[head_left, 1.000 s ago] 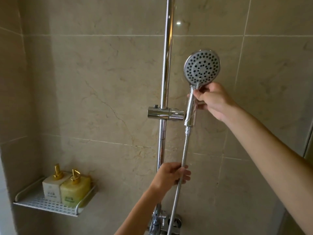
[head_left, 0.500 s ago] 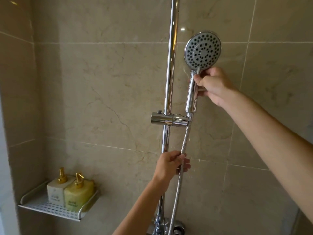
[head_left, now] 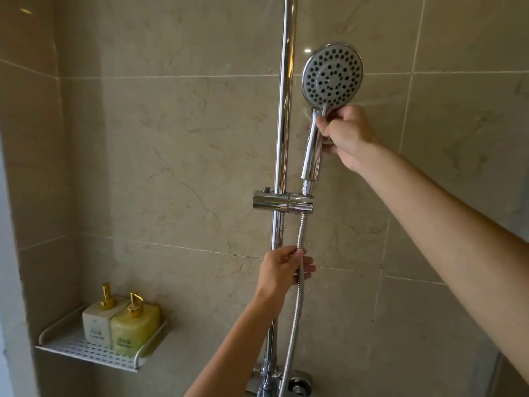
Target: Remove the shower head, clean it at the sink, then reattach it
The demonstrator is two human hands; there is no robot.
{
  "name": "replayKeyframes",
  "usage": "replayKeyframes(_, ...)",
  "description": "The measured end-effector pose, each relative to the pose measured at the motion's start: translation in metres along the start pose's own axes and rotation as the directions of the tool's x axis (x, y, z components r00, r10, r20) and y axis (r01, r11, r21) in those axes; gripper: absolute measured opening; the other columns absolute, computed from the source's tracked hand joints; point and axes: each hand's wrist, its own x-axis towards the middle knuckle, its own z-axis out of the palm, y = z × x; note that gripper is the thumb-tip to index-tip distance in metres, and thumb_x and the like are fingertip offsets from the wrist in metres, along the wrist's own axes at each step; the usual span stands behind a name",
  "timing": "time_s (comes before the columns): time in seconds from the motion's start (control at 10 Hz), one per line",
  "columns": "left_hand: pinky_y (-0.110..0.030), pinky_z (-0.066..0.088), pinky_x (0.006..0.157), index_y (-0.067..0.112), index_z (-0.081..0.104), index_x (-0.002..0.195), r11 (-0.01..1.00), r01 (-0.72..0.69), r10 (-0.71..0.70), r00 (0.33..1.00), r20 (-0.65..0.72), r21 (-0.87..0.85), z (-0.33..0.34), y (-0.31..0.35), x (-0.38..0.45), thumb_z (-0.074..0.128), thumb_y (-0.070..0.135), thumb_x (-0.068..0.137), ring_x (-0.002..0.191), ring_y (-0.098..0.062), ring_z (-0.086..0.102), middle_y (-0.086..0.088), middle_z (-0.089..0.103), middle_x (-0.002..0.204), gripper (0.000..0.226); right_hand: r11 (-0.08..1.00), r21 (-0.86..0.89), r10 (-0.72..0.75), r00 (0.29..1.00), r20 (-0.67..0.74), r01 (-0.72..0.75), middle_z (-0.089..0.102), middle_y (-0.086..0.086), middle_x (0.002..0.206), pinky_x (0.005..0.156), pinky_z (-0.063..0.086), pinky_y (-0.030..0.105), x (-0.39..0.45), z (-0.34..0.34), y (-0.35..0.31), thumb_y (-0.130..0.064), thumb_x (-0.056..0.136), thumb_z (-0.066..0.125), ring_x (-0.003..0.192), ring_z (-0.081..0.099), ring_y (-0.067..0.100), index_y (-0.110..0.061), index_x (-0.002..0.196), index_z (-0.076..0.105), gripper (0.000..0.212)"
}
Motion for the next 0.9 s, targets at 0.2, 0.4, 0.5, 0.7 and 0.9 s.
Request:
replayKeyframes(0.2,-0.049,0.059,0.086,-0.011,0.063,0.109,0.996,0.061,-0.063,0.998,0.024,0.068,-0.009,-0.006,-0.007,0.052,0.002,0.099,0.088,-0.035,0.072,-0.028,0.070,0.101,0.020,0.999,-0.026,0.024,0.997,0.072,-0.022,0.072,0.007,0.097,0.057,0.053,0.035,-0.011,0.004,0.009,-0.002,0.096,0.058,0.075,0.063,0.020,-0.016,0.091,0.064,0.016)
replayKeyframes(0.4,-0.044,0.062,0.081,-0.001,0.068,0.100,0.992,0.049,-0.053,0.998,0.027,0.113,-0.015,-0.015,-0.009,0.055,0.005,0.098,0.085,-0.032,0.075,-0.020,0.074,0.094,0.014,1.000,-0.015,0.017,0.999,0.048,-0.017,0.065,-0.002,0.085,0.057,0.054,0.033,-0.018,0.002,0.019,-0.004,0.097,0.060,0.073,0.059,0.014,-0.018,0.087,0.063,0.017)
replayKeyframes(0.5,-0.044,0.061,0.082,0.002,0.068,0.098,0.990,0.038,-0.043,0.999,0.033,0.138,-0.015,-0.017,-0.009,0.055,0.007,0.099,0.086,-0.031,0.075,-0.019,0.075,0.094,0.014,0.999,-0.040,0.000,0.999,0.053,0.002,0.066,-0.001,0.086,0.062,0.055,0.036,-0.019,0.002,0.022,-0.007,0.097,0.061,0.075,0.061,0.018,-0.013,0.094,0.064,0.008)
replayKeyframes(0.7,-0.048,0.058,0.089,0.006,0.069,0.100,0.974,0.020,-0.018,1.000,-0.010,0.225,-0.015,-0.015,-0.016,0.057,0.014,0.099,0.092,-0.035,0.073,-0.018,0.074,0.097,0.015,0.998,-0.069,0.001,0.992,0.126,0.008,0.063,0.008,0.095,0.092,0.056,0.053,-0.032,-0.004,0.020,-0.008,0.099,0.059,0.089,0.061,0.026,-0.006,0.110,0.062,0.012)
replayKeyframes(0.9,-0.049,0.056,0.090,0.010,0.071,0.107,0.911,-0.026,0.069,0.994,-0.090,0.412,-0.027,-0.004,-0.026,0.054,0.024,0.100,0.095,-0.032,0.069,-0.013,0.073,0.100,0.023,0.964,-0.265,0.029,0.993,0.116,0.002,0.065,0.006,0.116,0.099,0.052,0.049,-0.058,-0.016,0.039,-0.030,0.099,0.060,0.107,0.064,0.025,-0.012,0.117,0.058,0.025)
